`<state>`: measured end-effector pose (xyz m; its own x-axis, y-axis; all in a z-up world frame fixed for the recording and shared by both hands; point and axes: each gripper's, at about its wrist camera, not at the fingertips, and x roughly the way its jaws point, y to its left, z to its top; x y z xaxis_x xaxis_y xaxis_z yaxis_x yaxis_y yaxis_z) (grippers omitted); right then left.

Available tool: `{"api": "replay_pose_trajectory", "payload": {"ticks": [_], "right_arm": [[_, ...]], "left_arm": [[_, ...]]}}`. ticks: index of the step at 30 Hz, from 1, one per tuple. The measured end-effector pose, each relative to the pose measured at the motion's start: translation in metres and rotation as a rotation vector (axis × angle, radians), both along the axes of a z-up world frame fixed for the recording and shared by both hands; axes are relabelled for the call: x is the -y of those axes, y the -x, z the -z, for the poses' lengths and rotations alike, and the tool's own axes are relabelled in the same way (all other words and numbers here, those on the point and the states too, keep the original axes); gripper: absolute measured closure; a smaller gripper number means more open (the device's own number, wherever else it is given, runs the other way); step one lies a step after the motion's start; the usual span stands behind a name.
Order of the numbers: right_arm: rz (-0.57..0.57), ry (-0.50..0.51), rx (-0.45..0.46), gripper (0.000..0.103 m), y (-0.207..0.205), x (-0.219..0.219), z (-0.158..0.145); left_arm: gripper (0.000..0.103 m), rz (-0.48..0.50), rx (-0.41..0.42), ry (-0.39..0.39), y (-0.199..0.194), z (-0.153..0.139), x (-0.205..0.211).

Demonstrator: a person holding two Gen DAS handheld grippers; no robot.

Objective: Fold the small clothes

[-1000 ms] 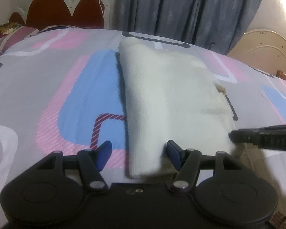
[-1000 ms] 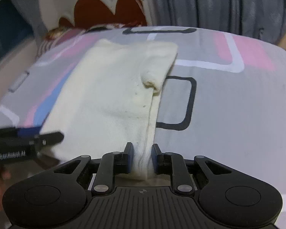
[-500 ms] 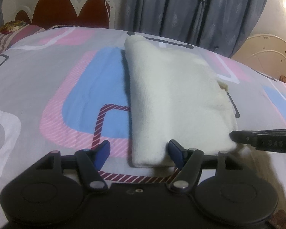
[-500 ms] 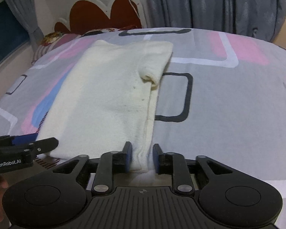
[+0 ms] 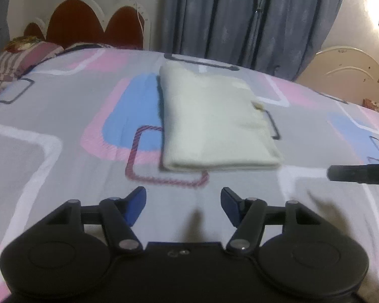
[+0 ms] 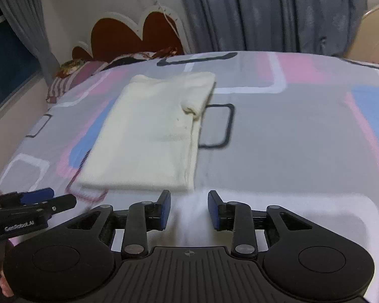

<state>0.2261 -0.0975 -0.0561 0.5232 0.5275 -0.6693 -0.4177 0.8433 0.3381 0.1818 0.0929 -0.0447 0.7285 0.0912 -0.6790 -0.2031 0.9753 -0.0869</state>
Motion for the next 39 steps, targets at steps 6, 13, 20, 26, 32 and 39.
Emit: {"api": "replay_pose_trajectory", "payload": {"ticks": [6,13,20,26,32,39], "right_arm": [[0.117,-0.069,0.153,0.0,0.085,0.041,-0.044],[0.076,-0.016,0.261,0.0,0.13,0.054,-0.065],[0.09,0.021,0.281,0.0,0.172,0.066,-0.079],[0.088,0.056,0.303,0.0,0.189,0.065,-0.086],[0.093,0.05,0.329,0.0,0.198,0.067,-0.092],[0.081,0.055,0.352,0.0,0.211,0.069,-0.093]], "left_arm": [[0.04,-0.038,0.121,-0.059,0.069,-0.031,0.035],[0.0,-0.083,0.152,-0.095,0.107,-0.064,0.065],[0.0,-0.067,0.234,-0.121,0.143,-0.091,0.09],[0.0,-0.056,0.236,-0.118,0.154,-0.095,0.094],[0.0,-0.039,0.246,-0.145,0.169,-0.096,0.102],[0.0,-0.028,0.26,-0.15,0.174,-0.097,0.108]]}}
